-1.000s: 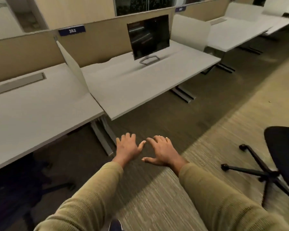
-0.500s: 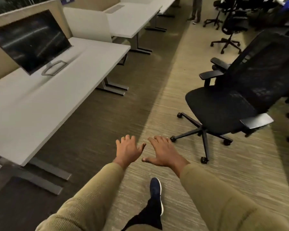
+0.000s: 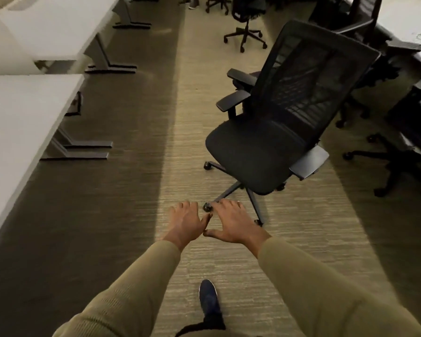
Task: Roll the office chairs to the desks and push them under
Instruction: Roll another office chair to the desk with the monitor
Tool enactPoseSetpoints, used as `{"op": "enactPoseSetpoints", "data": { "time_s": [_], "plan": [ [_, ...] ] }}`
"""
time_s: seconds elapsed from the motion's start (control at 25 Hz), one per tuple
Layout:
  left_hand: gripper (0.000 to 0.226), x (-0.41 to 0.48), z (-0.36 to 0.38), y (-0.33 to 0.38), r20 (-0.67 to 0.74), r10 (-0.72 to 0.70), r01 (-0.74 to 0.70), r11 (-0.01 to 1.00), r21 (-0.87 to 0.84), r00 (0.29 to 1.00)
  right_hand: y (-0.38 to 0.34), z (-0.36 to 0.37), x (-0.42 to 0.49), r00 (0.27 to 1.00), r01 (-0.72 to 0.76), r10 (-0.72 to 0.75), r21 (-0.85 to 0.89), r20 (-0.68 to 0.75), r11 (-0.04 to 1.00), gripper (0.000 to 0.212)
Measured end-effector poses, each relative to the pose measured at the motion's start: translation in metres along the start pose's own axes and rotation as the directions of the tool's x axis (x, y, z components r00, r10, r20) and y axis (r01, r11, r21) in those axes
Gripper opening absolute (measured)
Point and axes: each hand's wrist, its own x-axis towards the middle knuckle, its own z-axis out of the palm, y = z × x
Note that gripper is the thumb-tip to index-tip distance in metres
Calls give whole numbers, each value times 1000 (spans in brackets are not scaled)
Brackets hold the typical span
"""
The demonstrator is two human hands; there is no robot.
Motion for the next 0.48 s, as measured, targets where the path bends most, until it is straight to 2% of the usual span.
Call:
{"op": "enactPoseSetpoints", "data": {
  "time_s": [0.12, 0.48],
  "plan": [
    [64, 40, -10, 26, 37, 55, -56, 998, 35, 998, 33, -14, 14, 998, -54, 55, 30, -32, 998, 87],
    [66, 136, -14, 156, 109, 170, -179, 981, 79, 979, 173, -40, 9, 964, -237, 246, 90, -101, 967, 95]
  ]
}}
